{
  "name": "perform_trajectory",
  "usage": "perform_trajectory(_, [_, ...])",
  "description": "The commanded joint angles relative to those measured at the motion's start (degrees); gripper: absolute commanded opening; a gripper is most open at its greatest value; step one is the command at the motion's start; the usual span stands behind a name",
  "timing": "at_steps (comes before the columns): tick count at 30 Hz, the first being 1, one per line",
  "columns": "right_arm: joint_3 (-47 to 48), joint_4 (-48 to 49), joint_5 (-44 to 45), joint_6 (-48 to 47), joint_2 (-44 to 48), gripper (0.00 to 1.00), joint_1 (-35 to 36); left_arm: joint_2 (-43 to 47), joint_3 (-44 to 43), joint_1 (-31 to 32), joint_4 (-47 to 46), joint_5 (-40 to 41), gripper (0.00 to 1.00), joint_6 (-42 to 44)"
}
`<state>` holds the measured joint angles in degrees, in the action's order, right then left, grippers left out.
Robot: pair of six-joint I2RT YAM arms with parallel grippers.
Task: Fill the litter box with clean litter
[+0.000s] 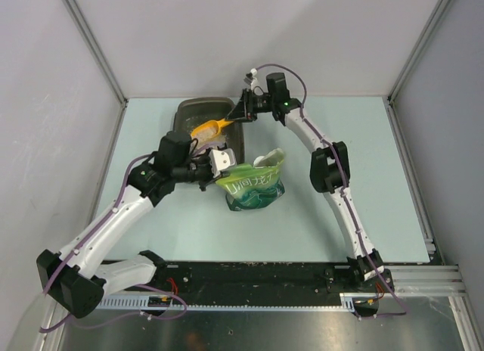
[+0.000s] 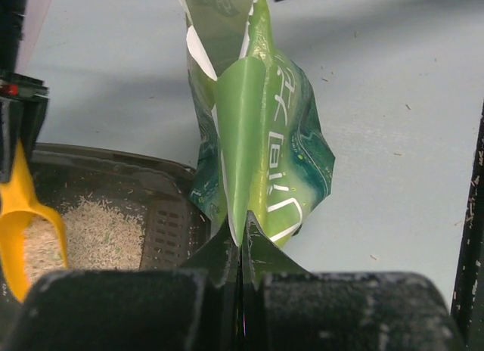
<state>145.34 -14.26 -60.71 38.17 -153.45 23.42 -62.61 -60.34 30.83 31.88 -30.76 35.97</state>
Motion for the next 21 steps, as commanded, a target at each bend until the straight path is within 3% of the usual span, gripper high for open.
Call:
perform_trajectory(1, [4.4, 2.4, 14.8, -11.6, 3.5, 0.00, -1.1, 1.5, 2.1, -0.5, 4.2, -2.0, 0.00, -0.3])
perform_trajectory(7, [1.2, 4.2, 23.0, -23.7, 8.5, 0.00, 0.4, 4.4, 3.9, -0.4, 4.2, -1.8, 0.00, 1.2])
perform_trajectory(10, [-1.6, 3.6, 27.3, -37.6, 13.0, 0.00, 3.1, 5.9, 5.0, -0.5, 4.1, -1.9, 0.00, 2.7])
perform_trajectory(15, [-19.1, 12.4, 38.8, -62.0, 25.5, 0.00, 8.7, 6.9, 5.0, -0.6, 3.2, -2.7, 0.00, 3.3])
perform_trajectory(18, [-25.0, 12.9, 41.2, -68.1, 30.2, 0.00, 10.2, 6.6, 4.2, -0.7, 1.9, -3.0, 0.00, 3.1])
perform_trajectory(21, [-24.2, 7.7, 40.2, -65.3, 32.6, 0.00, 9.5, 6.2, 3.6, -1.1, -0.2, -3.4, 0.00, 1.8])
